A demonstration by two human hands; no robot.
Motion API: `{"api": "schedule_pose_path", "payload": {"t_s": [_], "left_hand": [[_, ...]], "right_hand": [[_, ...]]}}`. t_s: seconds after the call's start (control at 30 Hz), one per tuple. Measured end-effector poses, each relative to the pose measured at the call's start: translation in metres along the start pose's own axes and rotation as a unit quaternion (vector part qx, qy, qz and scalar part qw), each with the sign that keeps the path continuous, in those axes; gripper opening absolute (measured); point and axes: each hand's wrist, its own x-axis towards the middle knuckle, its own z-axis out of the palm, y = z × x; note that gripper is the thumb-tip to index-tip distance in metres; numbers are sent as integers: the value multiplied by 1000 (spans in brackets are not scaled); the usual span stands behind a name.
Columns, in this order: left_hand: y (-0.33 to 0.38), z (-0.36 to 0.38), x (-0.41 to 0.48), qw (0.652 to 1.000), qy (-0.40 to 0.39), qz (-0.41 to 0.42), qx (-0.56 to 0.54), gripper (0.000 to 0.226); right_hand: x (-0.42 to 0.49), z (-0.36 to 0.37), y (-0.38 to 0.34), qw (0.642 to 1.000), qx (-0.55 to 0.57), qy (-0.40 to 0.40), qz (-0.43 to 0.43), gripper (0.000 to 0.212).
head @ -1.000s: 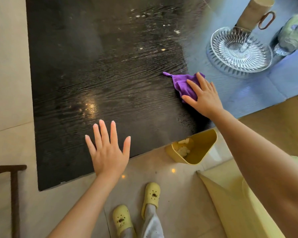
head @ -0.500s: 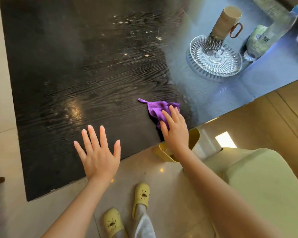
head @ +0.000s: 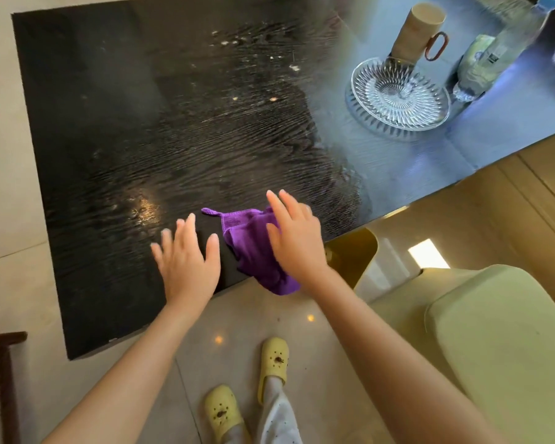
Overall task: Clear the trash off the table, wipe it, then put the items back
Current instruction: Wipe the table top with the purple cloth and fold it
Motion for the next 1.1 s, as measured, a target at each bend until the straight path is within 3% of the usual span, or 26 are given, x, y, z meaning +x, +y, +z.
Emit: {"api": "schedule_pose_path", "payload": {"t_s": [0.07, 0.13, 0.27, 0.33, 0.4, 0.5, 0.53, 0.67, 0.83, 0.93, 1.1], "left_hand": [[15, -4, 15, 995, -34, 85, -28, 55], [32, -3, 29, 981, -126, 140, -35, 59], [48, -2, 47, 951, -214, 189, 119, 59], [53, -7, 51, 939, -242, 186, 155, 45], [61, -15, 52, 927, -283, 189, 160, 16], [79, -36, 59, 912, -320, 219, 136, 16], [88, -45, 62, 911, -320, 232, 119, 16], [137, -82, 80, 915, -286, 278, 67, 13], [186, -118, 103, 927, -179, 331, -4, 10], [197, -123, 109, 926, -144, 348, -24, 15], [175, -90, 85, 931, -141, 334, -36, 15]], "right_hand": [[14, -10, 7, 997, -49, -58, -5, 54], [18, -13, 8, 993, -73, -87, -17, 51], [18, -19, 8, 991, -94, -95, -10, 46], [17, -25, 10, 989, -81, -124, -9, 40], [18, -38, 14, 988, -39, -150, -17, 35], [22, -75, 24, 981, 41, -188, -40, 19], [23, -91, 28, 978, 67, -193, -32, 12], [32, -162, 35, 979, 126, -158, -19, 27], [53, -217, 41, 992, 114, -3, -58, 7], [62, -225, 42, 992, 65, 65, -82, 14], [49, -195, 57, 994, 40, 47, -94, 14]]}}
